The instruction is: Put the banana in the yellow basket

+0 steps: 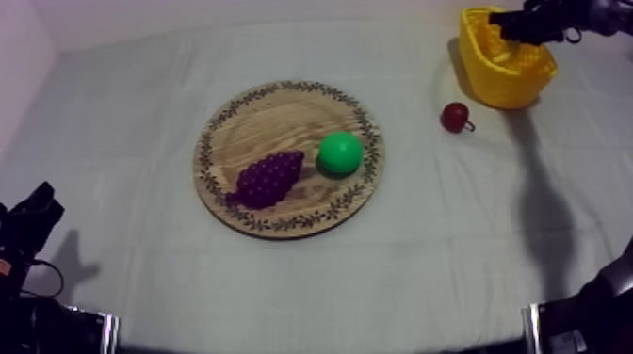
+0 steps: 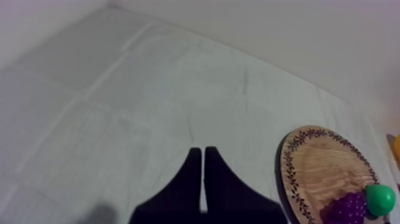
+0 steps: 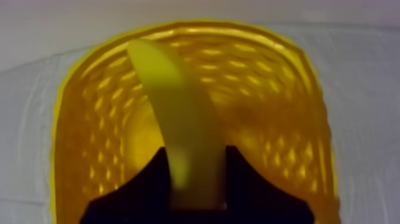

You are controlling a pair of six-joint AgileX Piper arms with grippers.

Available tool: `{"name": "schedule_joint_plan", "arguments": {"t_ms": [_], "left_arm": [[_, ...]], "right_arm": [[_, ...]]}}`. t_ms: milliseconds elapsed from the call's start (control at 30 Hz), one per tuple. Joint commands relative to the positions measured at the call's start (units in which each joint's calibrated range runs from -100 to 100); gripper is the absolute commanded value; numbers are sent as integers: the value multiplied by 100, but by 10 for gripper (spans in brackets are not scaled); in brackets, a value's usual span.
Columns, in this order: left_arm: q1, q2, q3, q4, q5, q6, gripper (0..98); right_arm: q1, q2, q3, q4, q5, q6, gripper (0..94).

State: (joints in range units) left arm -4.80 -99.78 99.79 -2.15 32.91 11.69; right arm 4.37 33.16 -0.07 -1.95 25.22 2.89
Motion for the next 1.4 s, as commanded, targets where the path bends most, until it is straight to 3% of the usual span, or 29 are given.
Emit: {"name": "schedule_joint_plan", "arguments": {"t_ms": [0, 233, 400, 500, 600, 800, 967, 1167, 1267, 1367], "left_arm": [[-1, -5, -1, -3, 0, 1, 1], [-1, -5, -1, -3, 0, 1, 1], [-1, -5, -1, -3, 0, -1, 1], [-1, -5, -1, -3, 0, -2, 1], [-1, -5, -1, -3, 0, -1, 1], [-1, -5, -1, -3, 0, -2, 1], [-1, -5, -1, -3, 0, -1, 1], [-1, -5, -1, -3, 0, 0, 1], [-1, -5, -1, -3, 0, -1, 1], [-1, -5, -1, -3, 0, 0, 1]], "right_arm": [[-14, 20, 5, 79, -36, -97, 218], [-164, -175, 261, 489, -252, -439, 273], [-254, -419, 353, 1205, -149, -1282, 202], [-269, -525, 390, 1384, -131, -1441, 212], [-253, -604, 370, 1379, -20, -1480, 272], [-208, -762, 473, 1237, -9, -1366, 304], [-232, -907, 616, 1358, 46, -1508, 338], [-237, -981, 791, 1642, 79, -1898, 279], [-210, -1050, 903, 1601, 2, -1854, 181], [-154, -1227, 1116, 1367, -156, -1597, 71]]}}
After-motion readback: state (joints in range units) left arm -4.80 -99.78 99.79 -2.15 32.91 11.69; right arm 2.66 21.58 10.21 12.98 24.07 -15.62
